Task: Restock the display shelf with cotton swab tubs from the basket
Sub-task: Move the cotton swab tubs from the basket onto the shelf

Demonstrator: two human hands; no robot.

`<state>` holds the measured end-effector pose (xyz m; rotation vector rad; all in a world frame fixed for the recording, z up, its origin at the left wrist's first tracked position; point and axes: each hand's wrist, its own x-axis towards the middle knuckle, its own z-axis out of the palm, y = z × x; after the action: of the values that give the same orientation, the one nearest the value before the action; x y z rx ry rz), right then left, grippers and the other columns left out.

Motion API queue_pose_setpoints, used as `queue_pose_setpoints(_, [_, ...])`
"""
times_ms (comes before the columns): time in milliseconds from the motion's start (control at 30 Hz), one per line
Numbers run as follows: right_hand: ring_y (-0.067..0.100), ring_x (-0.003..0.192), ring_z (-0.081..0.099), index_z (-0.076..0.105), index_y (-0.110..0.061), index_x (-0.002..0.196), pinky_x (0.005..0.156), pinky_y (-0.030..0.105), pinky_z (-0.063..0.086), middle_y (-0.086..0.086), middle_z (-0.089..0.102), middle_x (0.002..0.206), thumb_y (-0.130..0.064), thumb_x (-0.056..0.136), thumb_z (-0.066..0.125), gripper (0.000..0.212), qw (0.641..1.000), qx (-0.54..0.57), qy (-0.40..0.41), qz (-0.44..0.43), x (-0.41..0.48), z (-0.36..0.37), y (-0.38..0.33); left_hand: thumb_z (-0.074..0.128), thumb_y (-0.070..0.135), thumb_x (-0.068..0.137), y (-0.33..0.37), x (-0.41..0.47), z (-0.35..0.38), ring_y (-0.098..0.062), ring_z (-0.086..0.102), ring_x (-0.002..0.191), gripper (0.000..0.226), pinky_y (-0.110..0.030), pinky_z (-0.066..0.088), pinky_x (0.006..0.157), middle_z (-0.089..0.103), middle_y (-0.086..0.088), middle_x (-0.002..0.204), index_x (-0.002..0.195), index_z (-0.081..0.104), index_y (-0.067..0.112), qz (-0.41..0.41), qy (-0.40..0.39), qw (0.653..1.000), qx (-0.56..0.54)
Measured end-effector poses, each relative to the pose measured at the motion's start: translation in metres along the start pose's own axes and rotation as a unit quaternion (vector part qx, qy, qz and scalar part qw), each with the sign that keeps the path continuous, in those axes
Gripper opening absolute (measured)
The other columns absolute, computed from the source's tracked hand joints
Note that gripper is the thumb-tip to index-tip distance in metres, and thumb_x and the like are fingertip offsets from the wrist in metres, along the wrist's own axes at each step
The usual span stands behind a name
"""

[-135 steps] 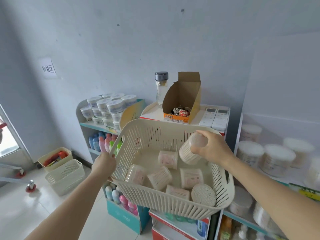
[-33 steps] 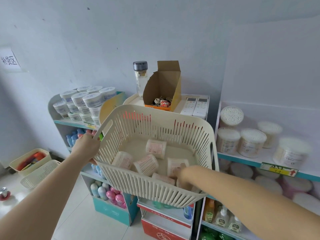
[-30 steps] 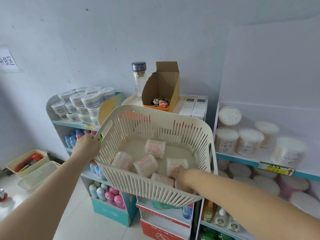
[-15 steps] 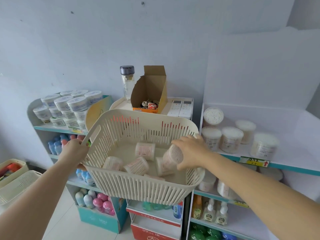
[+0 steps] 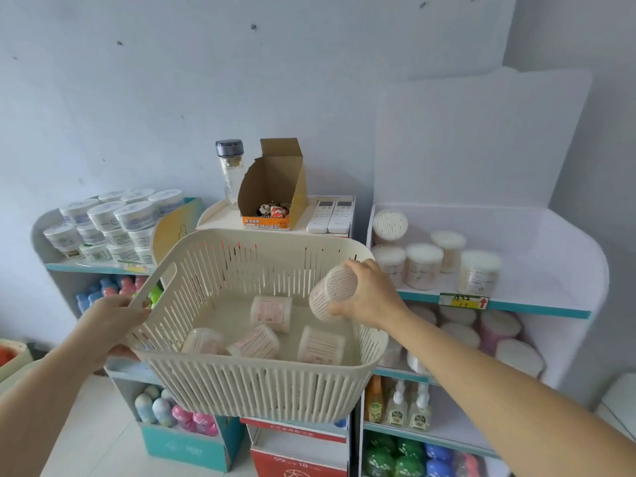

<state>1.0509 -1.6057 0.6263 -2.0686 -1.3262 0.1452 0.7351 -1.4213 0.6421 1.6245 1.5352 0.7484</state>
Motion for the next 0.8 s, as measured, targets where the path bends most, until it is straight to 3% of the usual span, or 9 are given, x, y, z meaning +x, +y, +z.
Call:
queue_pose_setpoints(67, [0.018, 0.120, 0.044, 0.036, -0.020, 0.141, 0.099, 0.036, 0.043, 0.000, 0.043, 0.133, -0.041, 0.062, 0.077, 0.091, 0.999, 0.028, -0.022, 0.005, -0.011, -0.005, 0.006, 0.054, -0.004, 0.085, 0.002, -0.012, 0.002, -0.051, 0.060, 0.090, 0.021, -0.062, 0.055, 0.060, 0.057, -0.031, 0.106, 0.104, 0.059, 0.003, -0.008, -0.013, 1.000, 0.024])
queue_pose_setpoints(167, [0.017, 0.121, 0.042, 0.036, -0.021, 0.140, 0.100, 0.038, 0.043, 0.000, 0.041, 0.135, -0.040, 0.063, 0.076, 0.089, 0.998, 0.054, -0.040, 0.022, -0.031, -0.015, 0.027, 0.047, -0.010, 0.084, 0.001, -0.032, 0.018, -0.050, 0.062, 0.079, 0.026, -0.058, 0.056, 0.054, 0.057, -0.030, 0.104, 0.105, 0.059, 0.000, -0.020, -0.036, 0.998, 0.052])
queue_pose_setpoints(267, [0.016, 0.121, 0.041, 0.036, -0.020, 0.141, 0.099, 0.031, 0.040, 0.000, 0.040, 0.134, -0.038, 0.063, 0.075, 0.089, 0.996, 0.058, -0.044, 0.049, -0.057, -0.026, 0.061, 0.045, -0.012, 0.084, 0.000, -0.056, 0.048, -0.041, 0.056, 0.077, 0.028, -0.049, 0.056, 0.046, 0.055, -0.023, 0.095, 0.105, 0.057, 0.001, -0.025, -0.053, 0.996, 0.061])
queue_pose_setpoints(400, [0.016, 0.115, 0.043, 0.038, -0.020, 0.140, 0.096, 0.031, 0.041, 0.001, 0.041, 0.130, -0.037, 0.060, 0.077, 0.091, 0.994, 0.046, -0.043, 0.091, -0.097, -0.046, 0.109, 0.045, -0.011, 0.083, -0.001, -0.084, 0.103, -0.043, 0.057, 0.081, 0.028, -0.057, 0.057, 0.063, 0.056, -0.025, 0.094, 0.103, 0.058, 0.003, -0.034, -0.091, 0.992, 0.085])
queue_pose_setpoints(567, [0.015, 0.111, 0.044, 0.043, -0.022, 0.135, 0.095, 0.031, 0.042, 0.002, 0.043, 0.126, -0.039, 0.054, 0.075, 0.088, 0.991, 0.030, -0.017, 0.128, -0.133, -0.080, 0.162, 0.047, -0.012, 0.084, -0.003, -0.119, 0.176, -0.044, 0.059, 0.083, 0.027, -0.045, 0.057, 0.054, 0.057, -0.025, 0.099, 0.102, 0.058, 0.004, -0.075, -0.125, 0.987, 0.064])
queue_pose_setpoints(700, [0.010, 0.109, 0.039, 0.041, -0.023, 0.135, 0.093, 0.031, 0.040, 0.000, 0.041, 0.130, -0.037, 0.059, 0.078, 0.086, 0.990, 0.003, -0.006, 0.143, -0.153, -0.102, 0.196, 0.057, -0.006, 0.082, 0.001, -0.140, 0.218, -0.033, 0.058, 0.080, 0.018, -0.043, 0.053, 0.075, 0.061, -0.023, 0.094, 0.100, 0.060, -0.004, -0.087, -0.158, 0.980, 0.086])
queue_pose_setpoints(800, [0.017, 0.118, 0.043, 0.040, -0.022, 0.136, 0.099, 0.035, 0.043, 0.001, 0.039, 0.133, -0.039, 0.056, 0.078, 0.090, 0.988, -0.002, -0.011, 0.157, -0.161, -0.113, 0.214, 0.067, 0.006, 0.081, 0.006, -0.150, 0.237, -0.030, 0.060, 0.071, 0.019, -0.036, 0.053, 0.064, 0.065, -0.022, 0.090, 0.096, 0.060, -0.003, -0.078, -0.184, 0.977, 0.075])
